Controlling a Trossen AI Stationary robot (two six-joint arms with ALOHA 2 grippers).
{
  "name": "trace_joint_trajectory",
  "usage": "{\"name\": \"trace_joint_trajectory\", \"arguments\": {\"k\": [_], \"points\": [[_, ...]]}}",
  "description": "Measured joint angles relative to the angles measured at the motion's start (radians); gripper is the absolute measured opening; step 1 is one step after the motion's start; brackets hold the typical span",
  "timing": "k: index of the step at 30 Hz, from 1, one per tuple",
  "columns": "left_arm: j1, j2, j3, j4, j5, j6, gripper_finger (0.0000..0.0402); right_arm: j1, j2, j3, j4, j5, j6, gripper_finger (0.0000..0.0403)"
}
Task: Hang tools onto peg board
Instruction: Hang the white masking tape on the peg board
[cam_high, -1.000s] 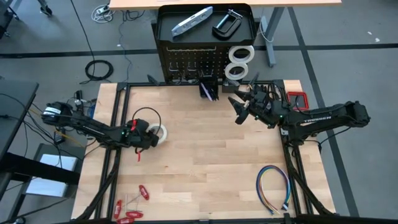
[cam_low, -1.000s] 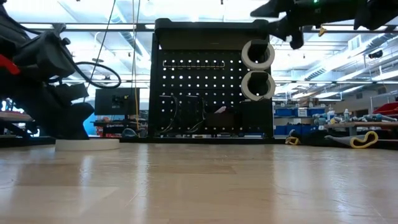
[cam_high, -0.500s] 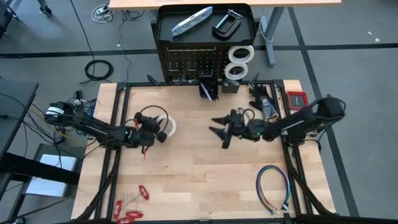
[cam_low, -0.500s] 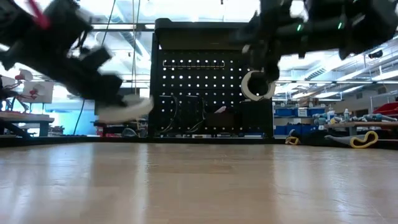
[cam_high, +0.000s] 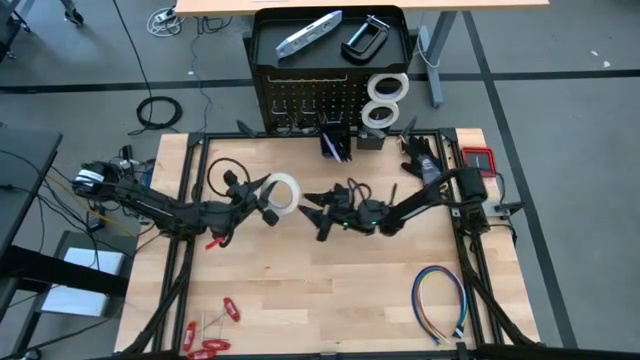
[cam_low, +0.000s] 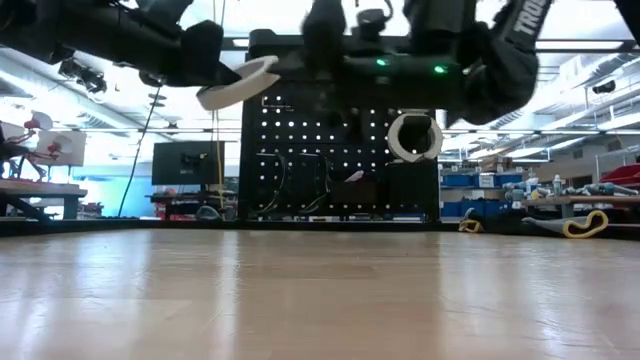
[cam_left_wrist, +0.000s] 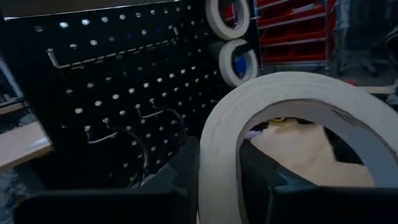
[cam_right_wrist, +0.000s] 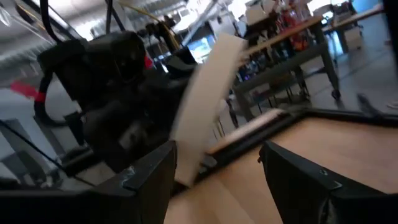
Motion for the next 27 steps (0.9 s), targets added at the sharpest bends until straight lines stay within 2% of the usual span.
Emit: {"name": "trace_joint_trajectory", "arguments": {"k": [5,15,19,25,27], "points": [[-0.019,0.000,0.000,-0.006,-0.054,0.013,0.0083,-0.004,0.051,0.106,-0.012,0.002,0.067,0.0244],[-0.020,0.000,0.000,0.010,-0.053,0.040,0.0084,-0.018,0.067,0.156,-0.130,0.004,0.277,0.0233],[-0.019,0.000,0.000,0.011,-0.059,0.061,0.0085,-0.020,0.067,0.156,-0.128,0.011,0.301,0.0197],[-0.019,0.000,0.000,0.009,-0.077,0.066,0.0086,-0.019,0.067,0.156,-0.124,0.020,0.301,0.0097],[-0.019,0.000,0.000,0.008,-0.079,0.065,0.0089,-0.020,0.067,0.156,-0.117,0.012,0.294,0.0086]]}}
